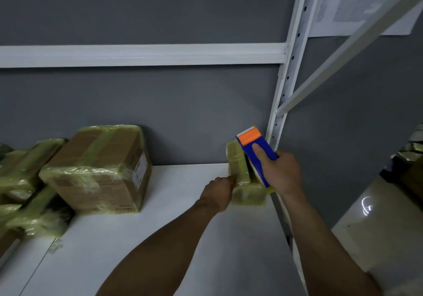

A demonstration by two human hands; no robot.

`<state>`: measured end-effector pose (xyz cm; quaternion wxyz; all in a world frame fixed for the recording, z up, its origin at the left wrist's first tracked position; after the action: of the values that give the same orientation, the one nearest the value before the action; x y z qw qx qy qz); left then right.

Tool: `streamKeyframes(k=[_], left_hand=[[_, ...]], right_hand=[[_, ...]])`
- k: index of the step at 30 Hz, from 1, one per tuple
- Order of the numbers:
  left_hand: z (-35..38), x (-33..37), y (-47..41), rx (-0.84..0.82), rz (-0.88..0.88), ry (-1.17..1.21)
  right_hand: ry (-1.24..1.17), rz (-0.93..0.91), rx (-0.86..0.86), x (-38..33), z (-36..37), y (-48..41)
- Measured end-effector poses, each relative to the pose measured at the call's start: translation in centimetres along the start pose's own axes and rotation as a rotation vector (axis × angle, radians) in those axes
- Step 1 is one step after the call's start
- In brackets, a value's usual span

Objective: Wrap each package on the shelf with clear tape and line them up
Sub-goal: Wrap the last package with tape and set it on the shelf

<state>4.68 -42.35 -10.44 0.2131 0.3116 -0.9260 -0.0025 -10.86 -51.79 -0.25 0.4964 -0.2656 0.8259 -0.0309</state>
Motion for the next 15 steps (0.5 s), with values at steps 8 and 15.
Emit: streamKeyframes(k=[8, 15], left_hand=[[-2.9, -8.6, 3.5, 0.125, -0.081, -0.022], [-6.6, -17.6, 11.4, 0.154, -0.031, 0.310]], right_hand=[[-0.057, -0.109, -0.044, -3.3, 0.8, 1.5], [-0.024, -0.174, -0.234, -6.8, 4.8, 4.0]])
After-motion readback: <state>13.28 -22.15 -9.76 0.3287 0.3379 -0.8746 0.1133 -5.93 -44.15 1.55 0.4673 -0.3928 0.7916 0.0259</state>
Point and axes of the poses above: each hand's wrist, its own y-axis away from the middle knuckle, its own z-axis out of the palm, x = y × z, the point moved 4 cm from there along -y, towards the middle knuckle, and after that the axes turned 14 degrees about -z, right-handed, at the moved point
